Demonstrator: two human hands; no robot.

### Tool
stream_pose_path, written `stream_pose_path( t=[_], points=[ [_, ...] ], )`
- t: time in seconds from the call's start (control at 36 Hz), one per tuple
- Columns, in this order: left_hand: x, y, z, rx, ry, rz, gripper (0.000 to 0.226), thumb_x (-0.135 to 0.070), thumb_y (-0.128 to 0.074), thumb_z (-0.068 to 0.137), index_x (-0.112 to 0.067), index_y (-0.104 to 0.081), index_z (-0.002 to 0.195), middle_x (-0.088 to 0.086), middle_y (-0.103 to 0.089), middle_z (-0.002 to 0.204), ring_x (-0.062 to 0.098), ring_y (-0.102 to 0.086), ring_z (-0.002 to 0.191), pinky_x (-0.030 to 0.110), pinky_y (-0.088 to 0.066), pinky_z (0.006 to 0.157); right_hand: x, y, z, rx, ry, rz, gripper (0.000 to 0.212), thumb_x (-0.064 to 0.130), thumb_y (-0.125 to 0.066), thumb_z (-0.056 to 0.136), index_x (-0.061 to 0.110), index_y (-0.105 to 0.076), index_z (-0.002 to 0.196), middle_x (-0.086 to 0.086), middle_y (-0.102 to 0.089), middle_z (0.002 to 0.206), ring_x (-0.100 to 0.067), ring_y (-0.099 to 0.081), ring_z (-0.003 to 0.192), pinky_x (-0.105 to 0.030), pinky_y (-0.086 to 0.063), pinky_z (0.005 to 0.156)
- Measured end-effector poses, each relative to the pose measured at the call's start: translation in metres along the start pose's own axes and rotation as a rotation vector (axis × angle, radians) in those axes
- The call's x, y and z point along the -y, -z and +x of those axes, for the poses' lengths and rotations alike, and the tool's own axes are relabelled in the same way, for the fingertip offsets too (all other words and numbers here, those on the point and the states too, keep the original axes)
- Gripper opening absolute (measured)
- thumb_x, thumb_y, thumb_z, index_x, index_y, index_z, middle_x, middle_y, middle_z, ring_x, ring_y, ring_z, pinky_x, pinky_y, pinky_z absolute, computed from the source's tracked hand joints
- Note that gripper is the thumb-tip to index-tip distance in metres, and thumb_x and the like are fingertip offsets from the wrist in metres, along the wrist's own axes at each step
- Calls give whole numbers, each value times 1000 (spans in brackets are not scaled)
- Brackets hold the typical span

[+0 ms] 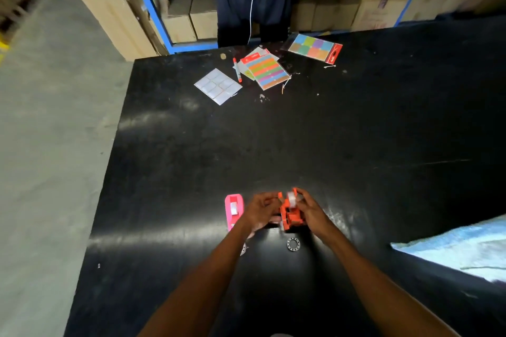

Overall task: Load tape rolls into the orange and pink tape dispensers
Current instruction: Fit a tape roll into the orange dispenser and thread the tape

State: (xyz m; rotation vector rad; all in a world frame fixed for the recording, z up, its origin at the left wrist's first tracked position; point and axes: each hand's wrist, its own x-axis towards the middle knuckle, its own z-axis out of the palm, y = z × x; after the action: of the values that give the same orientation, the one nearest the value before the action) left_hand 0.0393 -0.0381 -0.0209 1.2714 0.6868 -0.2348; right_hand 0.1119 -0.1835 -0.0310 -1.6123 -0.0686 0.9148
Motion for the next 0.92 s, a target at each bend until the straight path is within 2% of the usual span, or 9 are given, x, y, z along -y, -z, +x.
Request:
stream_pose_path(
  t=[0.11, 0.22, 0.36, 0.44, 0.58, 0.67, 0.78, 0.86, 0.92],
  points=[
    [-9, 0, -17, -5, -12, -55, 17, 0, -56, 98, -5, -65, 111, -3, -77, 77, 10, -74, 66, 25, -62, 63, 7, -1, -14, 34, 40, -24, 24, 18, -45, 104, 26, -52, 126, -6, -68, 112, -17, -66, 96, -40, -50, 91],
    [-12, 1, -31, -24, -20, -47, 27, 3, -56, 97, 7, -60, 123, 3, -75, 85, 10, -75, 69, 26, -62, 65, 16, -2, -29, 60, 56, -34, 26, 18, -43, 104, 23, -50, 129, -5, -68, 110, -13, -67, 90, -25, -54, 77],
    [-18, 3, -54, -32, -31, -58, 25, -1, -55, 98, 3, -60, 123, 4, -76, 89, 11, -75, 73, 27, -63, 68, 27, -10, -46, 99, 99, -46, 20, 14, -43, 104, 22, -51, 121, -8, -64, 113, -15, -65, 89, -19, -55, 69],
    [-18, 5, -63, -27, -66, -63, 31, -6, -58, 98, 3, -59, 127, 18, -70, 108, 16, -75, 80, 31, -63, 76, 28, -14, -53, 113, 121, -83, 22, 19, -43, 104, 24, -51, 124, -8, -65, 116, -14, -68, 91, -24, -56, 72],
    [-25, 2, -80, -35, -91, -134, 32, -6, -60, 97, 2, -57, 127, 15, -72, 99, 15, -76, 74, 28, -63, 67, 32, -23, -59, 77, 174, -111, 25, 11, -42, 104, 13, -50, 127, -11, -63, 112, 2, -67, 75, -18, -54, 61],
    [-26, 2, -88, -46, -107, -150, 33, -10, -61, 97, 0, -58, 128, 19, -72, 108, 21, -76, 83, 33, -63, 77, 37, -25, -64, 119, 194, -91, 28, 7, -43, 102, 8, -48, 130, -11, -62, 107, -2, -68, 71, -23, -55, 52],
    [-26, 2, -98, -49, -123, -157, 35, -18, -62, 97, -4, -60, 129, 20, -72, 116, 27, -74, 98, 35, -62, 84, 41, -25, -64, 135, 194, -94, 27, 7, -45, 101, 16, -52, 126, -11, -64, 105, -11, -68, 72, -30, -55, 48],
    [-24, -4, -105, -117, -123, -185, 39, -26, -63, 97, -8, -57, 131, 17, -73, 114, 26, -76, 94, 31, -62, 75, 45, -27, -66, 128, 178, -121, 24, 11, -46, 102, 22, -56, 120, -9, -65, 108, -12, -67, 78, -29, -56, 54],
    [-25, -15, -111, -129, -119, -193, 45, -43, -57, 97, -9, -59, 126, 16, -73, 104, 24, -73, 78, 30, -58, 62, 46, -33, -68, 114, 215, -156, 24, 10, -44, 103, 20, -56, 120, -5, -65, 110, -7, -67, 83, -24, -56, 64]
  ],
)
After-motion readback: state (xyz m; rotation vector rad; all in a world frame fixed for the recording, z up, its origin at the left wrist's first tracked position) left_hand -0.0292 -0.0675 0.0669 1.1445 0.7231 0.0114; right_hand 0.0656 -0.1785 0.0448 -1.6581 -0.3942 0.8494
